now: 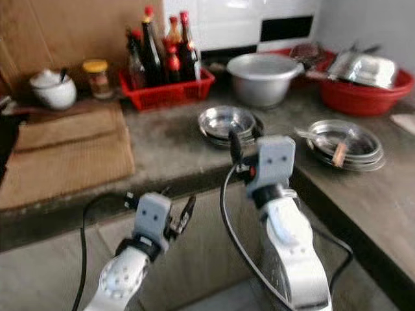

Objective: Kitchen organization

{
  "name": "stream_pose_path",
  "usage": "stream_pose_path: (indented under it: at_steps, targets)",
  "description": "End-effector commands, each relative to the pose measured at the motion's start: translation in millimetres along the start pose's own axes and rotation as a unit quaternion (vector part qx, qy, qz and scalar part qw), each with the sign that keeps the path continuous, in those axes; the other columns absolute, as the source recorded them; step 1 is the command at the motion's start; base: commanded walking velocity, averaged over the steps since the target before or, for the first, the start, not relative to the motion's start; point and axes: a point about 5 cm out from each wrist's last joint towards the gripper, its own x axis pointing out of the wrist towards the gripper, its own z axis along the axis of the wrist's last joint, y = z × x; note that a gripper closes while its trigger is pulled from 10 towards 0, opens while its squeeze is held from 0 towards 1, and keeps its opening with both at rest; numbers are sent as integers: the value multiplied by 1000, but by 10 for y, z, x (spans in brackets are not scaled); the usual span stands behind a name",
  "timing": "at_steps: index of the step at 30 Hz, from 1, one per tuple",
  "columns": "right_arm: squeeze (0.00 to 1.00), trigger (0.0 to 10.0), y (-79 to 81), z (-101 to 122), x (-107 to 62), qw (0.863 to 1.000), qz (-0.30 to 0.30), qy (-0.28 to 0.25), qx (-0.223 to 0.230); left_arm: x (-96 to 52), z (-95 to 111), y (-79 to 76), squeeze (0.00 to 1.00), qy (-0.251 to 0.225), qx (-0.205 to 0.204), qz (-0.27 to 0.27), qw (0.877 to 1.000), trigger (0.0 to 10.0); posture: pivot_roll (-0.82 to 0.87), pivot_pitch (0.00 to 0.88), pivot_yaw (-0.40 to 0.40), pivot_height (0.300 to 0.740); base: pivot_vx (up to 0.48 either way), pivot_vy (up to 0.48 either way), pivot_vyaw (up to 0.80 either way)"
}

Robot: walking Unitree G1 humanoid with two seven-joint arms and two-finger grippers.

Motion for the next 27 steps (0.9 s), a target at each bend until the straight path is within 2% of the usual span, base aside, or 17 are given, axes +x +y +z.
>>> stream_pose_path:
  at_steps: [1, 5, 11, 17, 22, 23, 24, 25, 27]
  targets:
    - [0, 10000, -97, -66, -5, 1000, -17, 22, -11, 14, 32, -56, 0, -6, -3, -9, 1000, 10000, 179, 0, -29, 740, 307, 0, 0]
    - [0, 10000, -89, -125, 1, 999, -8, 42, -18, 14, 29, -56, 0, -6, -3, -9, 1000, 10000, 179, 0, -30, 740, 310, 0, 0]
    - [0, 10000, -69, -150, 34, 998, 2, 55, -4, 20, 30, -50, 0, -6, -3, -6, 1000, 10000, 179, 0, -32, 740, 286, 0, 0]
    - [0, 10000, -126, -174, 100, 997, -8, 78, -5, 22, 32, -52, 0, -7, -7, -3, 1000, 10000, 176, 0, -33, 740, 0, 0, 0]
    - [0, 10000, -194, -208, 261, 994, -20, 109, -8, 17, 27, -71, 0, -4, -9, -6, 1000, 10000, 177, 0, -35, 740, 0, 0, 0]
    - [435, 10000, -199, -209, 295, 994, -20, 111, -5, 14, 29, -76, 0, -4, -10, -6, 1000, 10000, 179, 1, -37, 740, 0, 0, 0]
    - [435, 10000, -206, -205, 334, 993, -20, 114, -1, 9, 33, -81, 0, -4, -11, -7, 1000, 10000, 180, 2, -38, 740, 0, 0, 0]
    - [1000, 10000, -209, -229, 386, 992, -17, 128, 6, 4, 32, -85, 0, -3, -11, -6, 1000, 10000, 181, 7, -40, 740, 0, 0, 0]
    - [1000, 10000, -215, -237, 404, 991, -18, 133, 6, 0, 32, -87, 0, -3, -11, -6, 1000, 10000, 183, 8, -44, 740, 0, 0, 0]
